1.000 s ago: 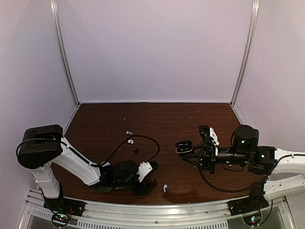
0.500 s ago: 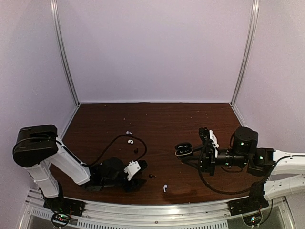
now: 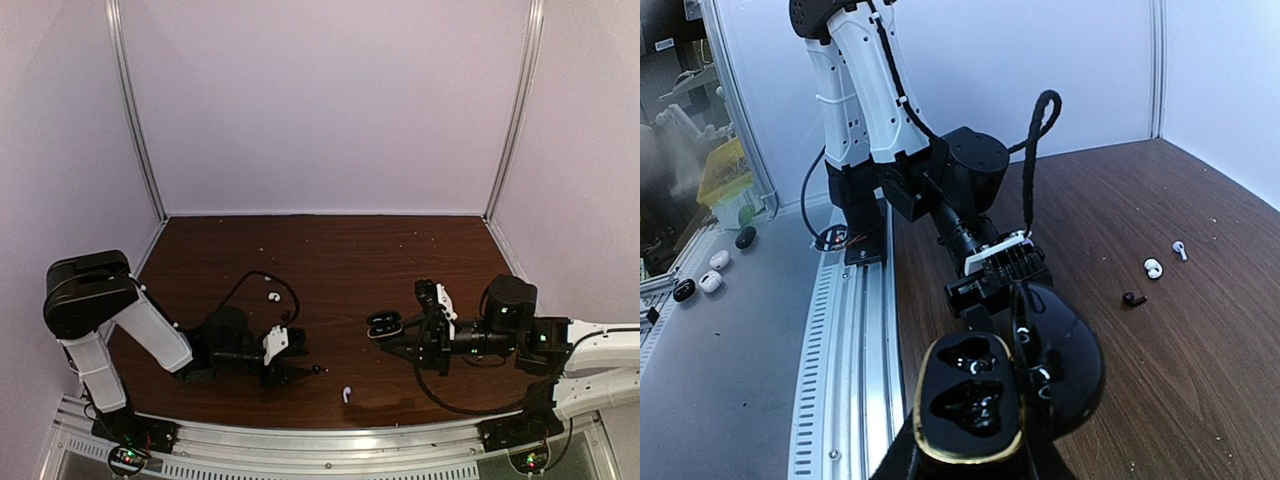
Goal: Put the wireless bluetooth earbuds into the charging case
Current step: Pick up the right earbud from the center of the board.
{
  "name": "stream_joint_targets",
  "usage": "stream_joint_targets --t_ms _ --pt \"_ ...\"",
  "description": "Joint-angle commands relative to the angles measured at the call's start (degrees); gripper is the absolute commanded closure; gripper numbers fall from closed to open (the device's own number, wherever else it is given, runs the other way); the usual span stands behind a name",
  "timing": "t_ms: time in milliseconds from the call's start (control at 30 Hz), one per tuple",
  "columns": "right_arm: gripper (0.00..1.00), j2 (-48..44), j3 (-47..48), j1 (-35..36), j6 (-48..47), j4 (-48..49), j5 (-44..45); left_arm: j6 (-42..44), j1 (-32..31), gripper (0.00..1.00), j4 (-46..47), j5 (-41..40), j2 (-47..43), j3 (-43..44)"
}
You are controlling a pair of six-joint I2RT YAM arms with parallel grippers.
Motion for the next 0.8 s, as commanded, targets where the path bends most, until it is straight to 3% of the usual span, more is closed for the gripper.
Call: stream_joint_targets --t_ms 0,400,767 --pt "0.95 -0.96 -0.69 -0.12 -0.03 2.66 -0.41 3.0 0.27 0.55 3.8 3.14 3.61 2.04" --pt "0.96 -2.61 -3.96 0.26 -2.69 7.24 -2.72 5.09 0.98 0.58 2.63 3.88 7.29 3.64" --pt "0.97 -2.34 -2.85 2.15 -13.04 6.87 0.15 5.91 0.98 0.62 2.47 4.37 8.92 4.37"
